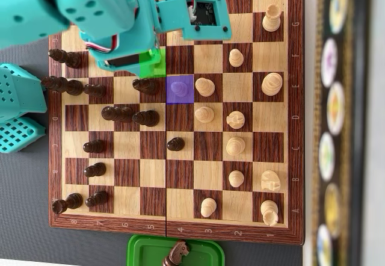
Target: Play chess
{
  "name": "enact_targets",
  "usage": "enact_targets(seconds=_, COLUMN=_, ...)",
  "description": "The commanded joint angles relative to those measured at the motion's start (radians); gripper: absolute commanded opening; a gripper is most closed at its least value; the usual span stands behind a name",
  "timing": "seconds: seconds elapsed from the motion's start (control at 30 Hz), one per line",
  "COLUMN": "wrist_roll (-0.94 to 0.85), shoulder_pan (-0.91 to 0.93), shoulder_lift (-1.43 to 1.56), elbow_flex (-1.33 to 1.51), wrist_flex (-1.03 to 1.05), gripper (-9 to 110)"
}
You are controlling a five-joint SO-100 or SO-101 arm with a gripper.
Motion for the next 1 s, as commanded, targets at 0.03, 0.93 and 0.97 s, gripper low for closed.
enact_targets(seconds=0.03, wrist_roll=-0.014, shoulder_pan=0.021, shoulder_lift=0.002, elbow_flex=-0.04, wrist_flex=-0.006, gripper=14)
enact_targets(seconds=0.93, wrist_roll=-0.077, shoulder_pan=0.038, shoulder_lift=0.015, elbow_flex=-0.057, wrist_flex=-0.003, gripper=4)
enact_targets(seconds=0.97, wrist_roll=-0.081, shoulder_pan=0.028, shoulder_lift=0.028, elbow_flex=-0.066, wrist_flex=0.002, gripper=4)
